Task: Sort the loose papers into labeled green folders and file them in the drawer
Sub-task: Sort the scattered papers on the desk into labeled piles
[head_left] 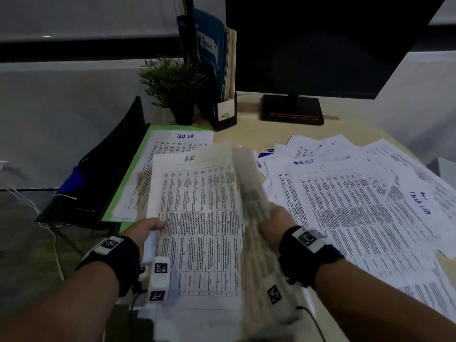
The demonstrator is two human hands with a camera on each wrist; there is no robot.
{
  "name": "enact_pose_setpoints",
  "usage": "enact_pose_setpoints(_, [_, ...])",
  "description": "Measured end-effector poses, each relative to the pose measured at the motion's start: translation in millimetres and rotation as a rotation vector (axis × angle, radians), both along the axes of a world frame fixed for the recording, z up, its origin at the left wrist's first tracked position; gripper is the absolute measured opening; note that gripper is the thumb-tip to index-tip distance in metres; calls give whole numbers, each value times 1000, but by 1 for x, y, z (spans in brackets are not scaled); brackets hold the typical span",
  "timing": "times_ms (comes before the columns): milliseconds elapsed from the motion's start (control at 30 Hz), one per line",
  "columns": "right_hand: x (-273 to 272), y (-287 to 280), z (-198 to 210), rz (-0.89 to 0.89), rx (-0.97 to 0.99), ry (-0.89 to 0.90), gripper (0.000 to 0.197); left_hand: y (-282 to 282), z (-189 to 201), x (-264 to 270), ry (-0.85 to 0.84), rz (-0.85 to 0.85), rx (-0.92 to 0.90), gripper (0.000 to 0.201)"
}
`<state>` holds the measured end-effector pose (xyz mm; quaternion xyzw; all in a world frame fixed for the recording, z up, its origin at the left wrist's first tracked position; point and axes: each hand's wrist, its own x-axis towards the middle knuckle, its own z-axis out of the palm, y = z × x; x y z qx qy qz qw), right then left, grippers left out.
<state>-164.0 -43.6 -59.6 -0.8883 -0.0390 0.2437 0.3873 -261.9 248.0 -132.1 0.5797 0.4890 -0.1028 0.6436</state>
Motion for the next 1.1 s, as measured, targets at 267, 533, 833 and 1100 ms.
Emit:
enact_pose_setpoints(267, [52,-111,56,-541,17,-221,21,-8,17,28,11,-335,516,37])
enact_pose_setpoints(533, [65,-147,100,-691,131,-388,36,-22,24,44,213,-548,908,34])
enact_pose_setpoints(833, [51,-119,59,-629,394,-240,17,-17,35,38,306,-762,991,66])
enact_pose_setpoints(1100, [4,-65,-15,-323,148,138,24,-6,25,25,287,-985,909,63])
